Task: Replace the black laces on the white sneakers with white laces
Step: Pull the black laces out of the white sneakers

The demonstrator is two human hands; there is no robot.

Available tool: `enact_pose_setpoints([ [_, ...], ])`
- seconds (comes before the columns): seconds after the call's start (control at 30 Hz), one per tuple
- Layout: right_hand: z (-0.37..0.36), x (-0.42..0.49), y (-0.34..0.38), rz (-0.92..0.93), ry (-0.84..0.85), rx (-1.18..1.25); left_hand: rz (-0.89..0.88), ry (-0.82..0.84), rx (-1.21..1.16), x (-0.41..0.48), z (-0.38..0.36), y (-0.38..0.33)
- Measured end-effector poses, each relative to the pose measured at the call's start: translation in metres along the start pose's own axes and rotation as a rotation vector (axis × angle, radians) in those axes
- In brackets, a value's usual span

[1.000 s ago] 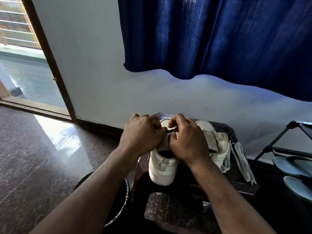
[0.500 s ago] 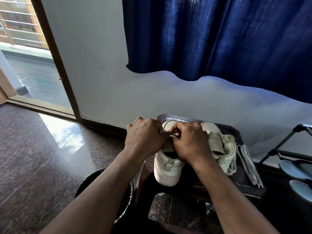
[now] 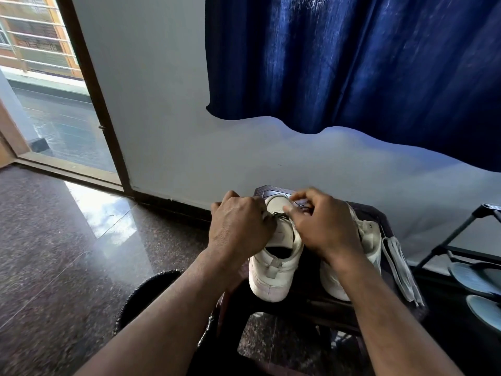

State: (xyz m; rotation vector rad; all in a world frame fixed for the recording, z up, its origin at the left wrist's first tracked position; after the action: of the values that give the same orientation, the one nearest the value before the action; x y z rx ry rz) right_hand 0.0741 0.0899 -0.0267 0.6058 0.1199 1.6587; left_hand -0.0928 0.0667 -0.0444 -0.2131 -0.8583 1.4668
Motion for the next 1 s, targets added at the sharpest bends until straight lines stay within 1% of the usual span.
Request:
enact_pose_setpoints([
  [0.03, -0.005, 0.000, 0.002, 0.050, 0.022, -0.117, -0.003, -0.003, 0.000, 0.000, 0.000, 0.000],
  [0.1, -0.014, 0.000, 0.004, 0.112, 0.057, -0.238, 0.000, -0.005, -0.005, -0.001, 0.000, -0.001],
  [0.13, -0.016, 0.000, 0.004, 0.132, 0.042, -0.262, 0.003, -0.004, -0.007, -0.001, 0.000, -0.001],
  [0.2, -0.008, 0.000, 0.007, 0.180, -0.083, -0.205, 0.007, -0.004, -0.011, -0.001, 0.000, 0.000],
  [0.27, 0.013, -0.003, 0.006, 0.150, -0.266, 0.025, 0.008, 0.001, -0.016, -0.001, 0.000, 0.001],
  [0.3, 0.023, -0.003, 0.000, 0.095, -0.334, 0.184, 0.009, 0.005, -0.020, -0.001, 0.000, 0.001],
  [0.33, 0.028, -0.002, -0.008, 0.029, -0.363, 0.360, 0.010, 0.007, -0.024, -0.001, -0.001, 0.001],
  [0.37, 0.030, -0.001, -0.014, -0.031, -0.353, 0.532, 0.013, 0.010, -0.029, -0.001, -0.001, 0.001],
  [0.4, 0.028, 0.000, -0.018, -0.075, -0.318, 0.649, 0.016, 0.013, -0.035, -0.001, -0.001, 0.001],
  [0.43, 0.026, 0.001, -0.017, -0.087, -0.282, 0.679, 0.019, 0.016, -0.039, -0.001, -0.001, 0.001],
  [0.47, 0.025, 0.002, -0.016, -0.074, -0.262, 0.601, 0.024, 0.020, -0.043, 0.000, -0.002, 0.001],
  [0.5, 0.022, 0.002, -0.012, -0.033, -0.253, 0.449, 0.031, 0.025, -0.048, 0.000, -0.002, 0.002],
  [0.57, 0.012, -0.001, 0.001, 0.119, -0.237, 0.057, 0.055, 0.033, -0.066, 0.001, -0.003, 0.005],
  [0.6, 0.004, -0.003, 0.009, 0.200, -0.212, -0.102, 0.066, 0.035, -0.076, 0.002, -0.003, 0.008],
  [0.63, -0.004, -0.003, 0.013, 0.248, -0.146, -0.221, 0.074, 0.036, -0.086, 0.002, -0.004, 0.010],
  [0.7, -0.021, -0.003, 0.014, 0.252, -0.005, -0.395, 0.079, 0.034, -0.104, 0.002, -0.004, 0.012],
  [0.73, -0.025, -0.003, 0.012, 0.241, 0.026, -0.458, 0.077, 0.031, -0.105, 0.002, -0.004, 0.013],
  [0.8, -0.021, -0.004, 0.014, 0.254, -0.021, -0.480, 0.066, 0.027, -0.092, 0.002, -0.004, 0.012],
  [0.83, -0.013, -0.005, 0.016, 0.260, -0.089, -0.393, 0.059, 0.025, -0.087, 0.002, -0.004, 0.012],
  [0.9, 0.011, -0.006, 0.011, 0.191, -0.282, -0.083, 0.049, 0.023, -0.091, 0.002, -0.003, 0.011],
  [0.97, 0.030, -0.004, -0.011, 0.021, -0.436, 0.266, 0.044, 0.028, -0.092, 0.002, -0.003, 0.011],
  [1.0, 0.034, -0.001, -0.022, -0.069, -0.450, 0.456, 0.042, 0.032, -0.091, 0.003, -0.004, 0.010],
])
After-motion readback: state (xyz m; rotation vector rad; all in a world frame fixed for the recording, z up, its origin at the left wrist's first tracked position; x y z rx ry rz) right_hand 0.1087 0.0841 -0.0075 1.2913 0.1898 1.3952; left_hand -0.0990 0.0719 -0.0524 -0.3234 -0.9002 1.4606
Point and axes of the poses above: each hand's wrist, its own x-axis towards the middle knuckle, its own z-axis out of the back of the hand, y = z × x, the point moved 8 cm from there along x, towards the middle knuckle, and after that the axes turned 15 degrees about -x, right-handed, at the moved point
